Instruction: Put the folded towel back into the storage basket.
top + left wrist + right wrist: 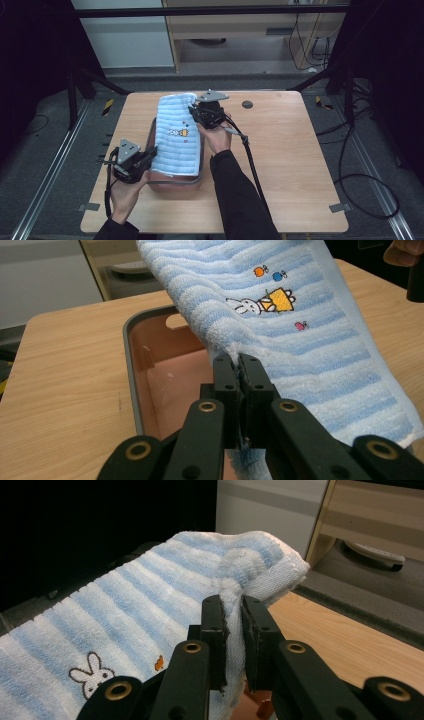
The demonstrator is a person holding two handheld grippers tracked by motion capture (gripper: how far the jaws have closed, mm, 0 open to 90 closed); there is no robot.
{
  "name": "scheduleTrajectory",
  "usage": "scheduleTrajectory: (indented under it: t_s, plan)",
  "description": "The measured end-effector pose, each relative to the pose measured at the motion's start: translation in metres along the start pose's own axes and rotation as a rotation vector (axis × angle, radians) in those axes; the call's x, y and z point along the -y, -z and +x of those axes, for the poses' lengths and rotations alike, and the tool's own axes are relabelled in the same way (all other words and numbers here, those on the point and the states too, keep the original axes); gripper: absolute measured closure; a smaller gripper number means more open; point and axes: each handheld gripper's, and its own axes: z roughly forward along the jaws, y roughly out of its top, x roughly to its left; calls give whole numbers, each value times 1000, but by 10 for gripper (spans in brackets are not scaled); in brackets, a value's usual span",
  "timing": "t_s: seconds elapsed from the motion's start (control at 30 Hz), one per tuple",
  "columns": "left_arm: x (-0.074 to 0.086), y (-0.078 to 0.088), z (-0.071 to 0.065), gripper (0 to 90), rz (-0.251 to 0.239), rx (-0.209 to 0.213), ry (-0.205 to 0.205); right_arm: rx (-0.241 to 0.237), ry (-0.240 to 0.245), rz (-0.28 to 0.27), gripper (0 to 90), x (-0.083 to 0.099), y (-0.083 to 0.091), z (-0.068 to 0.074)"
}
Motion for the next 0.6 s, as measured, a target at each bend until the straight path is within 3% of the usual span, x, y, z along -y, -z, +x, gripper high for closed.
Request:
scheduleTrajectory:
  t_s: [0.4, 0.47, 0.6]
  plan:
    - [12, -8, 1, 874, 52, -9, 0, -3, -12, 38, 812, 18, -13, 1]
    - [15, -10, 0, 874, 67, -5, 15, -3, -9, 43, 812, 20, -16, 1]
    - [18, -14, 1, 873, 80, -16, -9, -1, -10, 55, 812, 25, -21, 0]
